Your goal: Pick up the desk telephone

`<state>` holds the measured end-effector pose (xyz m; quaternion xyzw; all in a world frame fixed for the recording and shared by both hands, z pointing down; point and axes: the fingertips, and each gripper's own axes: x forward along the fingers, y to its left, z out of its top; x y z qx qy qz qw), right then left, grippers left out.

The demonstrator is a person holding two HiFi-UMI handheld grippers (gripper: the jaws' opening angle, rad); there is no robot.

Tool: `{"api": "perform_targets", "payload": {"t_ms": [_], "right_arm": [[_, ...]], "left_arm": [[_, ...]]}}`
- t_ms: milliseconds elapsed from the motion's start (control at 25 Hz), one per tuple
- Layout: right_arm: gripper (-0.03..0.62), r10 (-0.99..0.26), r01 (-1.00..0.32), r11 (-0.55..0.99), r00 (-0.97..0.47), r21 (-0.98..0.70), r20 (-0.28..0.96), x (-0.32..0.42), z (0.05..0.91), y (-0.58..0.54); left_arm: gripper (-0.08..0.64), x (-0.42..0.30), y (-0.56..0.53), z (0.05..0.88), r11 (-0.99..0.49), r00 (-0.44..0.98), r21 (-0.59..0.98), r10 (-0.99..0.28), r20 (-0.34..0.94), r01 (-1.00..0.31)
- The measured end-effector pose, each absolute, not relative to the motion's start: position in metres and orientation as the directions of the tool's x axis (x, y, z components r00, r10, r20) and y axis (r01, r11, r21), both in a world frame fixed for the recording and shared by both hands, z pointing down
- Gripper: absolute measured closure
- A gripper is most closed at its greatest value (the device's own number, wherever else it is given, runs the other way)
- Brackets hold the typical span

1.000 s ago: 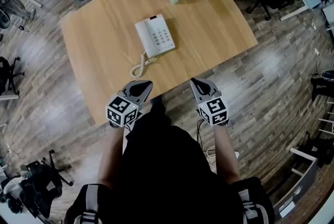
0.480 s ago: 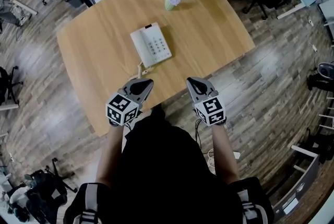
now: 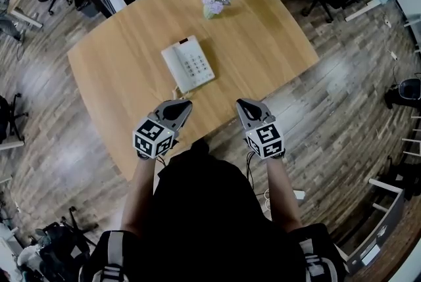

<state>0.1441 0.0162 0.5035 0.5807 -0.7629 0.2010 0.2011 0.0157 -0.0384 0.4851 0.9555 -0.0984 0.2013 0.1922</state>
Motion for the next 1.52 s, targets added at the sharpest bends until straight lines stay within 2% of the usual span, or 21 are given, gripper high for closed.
{"api": "perform_targets", "payload": {"t_ms": [1040, 1520], "right_arm": [[0.568, -0.773, -0.945, 0.326, -0.276, -0.017, 0.571, 0.101, 0.506, -0.022], [0.568, -0.745, -0.931, 0.364, -0.312, -0.033, 0.590, 0.093, 0.511, -0.029]], "left_arm": [[0.538, -0.025, -0.067, 0.492, -0.885, 0.906, 0.345, -0.170, 0.388, -0.314], [0.538, -0.052, -0.073, 0.496, -0.845, 0.883, 0.358, -0.247, 0.398, -0.398]]}}
